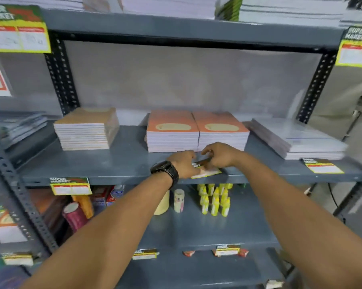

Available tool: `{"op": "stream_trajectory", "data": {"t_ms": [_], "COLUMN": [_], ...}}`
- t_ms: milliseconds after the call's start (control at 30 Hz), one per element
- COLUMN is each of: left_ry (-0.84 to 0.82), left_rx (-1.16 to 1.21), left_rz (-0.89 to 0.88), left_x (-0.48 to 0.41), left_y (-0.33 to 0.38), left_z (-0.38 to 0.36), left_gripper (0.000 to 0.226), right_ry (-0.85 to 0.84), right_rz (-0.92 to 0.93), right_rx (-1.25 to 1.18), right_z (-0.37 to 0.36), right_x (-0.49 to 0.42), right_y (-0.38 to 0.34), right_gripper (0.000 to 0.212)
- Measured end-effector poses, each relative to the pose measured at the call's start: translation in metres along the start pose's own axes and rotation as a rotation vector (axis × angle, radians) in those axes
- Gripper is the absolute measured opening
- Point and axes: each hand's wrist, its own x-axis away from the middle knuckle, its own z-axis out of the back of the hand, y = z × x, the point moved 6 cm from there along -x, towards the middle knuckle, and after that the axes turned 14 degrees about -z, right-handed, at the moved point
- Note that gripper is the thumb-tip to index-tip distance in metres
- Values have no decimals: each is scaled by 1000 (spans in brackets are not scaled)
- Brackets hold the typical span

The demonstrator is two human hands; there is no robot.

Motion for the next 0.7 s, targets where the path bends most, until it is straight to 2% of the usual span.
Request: {"op": "stream_trajectory", "data": {"t_ms": [133, 233, 367, 600, 700], "left_ry": [154, 232, 302, 405, 462], "left_rx": [199, 384, 337, 208, 174], "left_rz": [83, 39, -57, -27, -20], "left_x": [-4, 5, 25, 52, 59], "left_y": [2, 11, 26, 34, 32], "left_z": [4, 5, 1, -24, -32], "left_gripper": [34, 17, 9, 14, 16], "right_ry": [-32, -29, -25, 147, 192], "right_rz": [46, 134, 202, 179, 146], "right_rx": [-130, -242, -330, -491, -540], "right_z": [5, 10, 5, -34, -47], "right_x": [0, 15, 42, 68, 71], "right_y": [1, 7, 24, 61, 68], "right_gripper": [22, 4, 25, 11, 18]}}
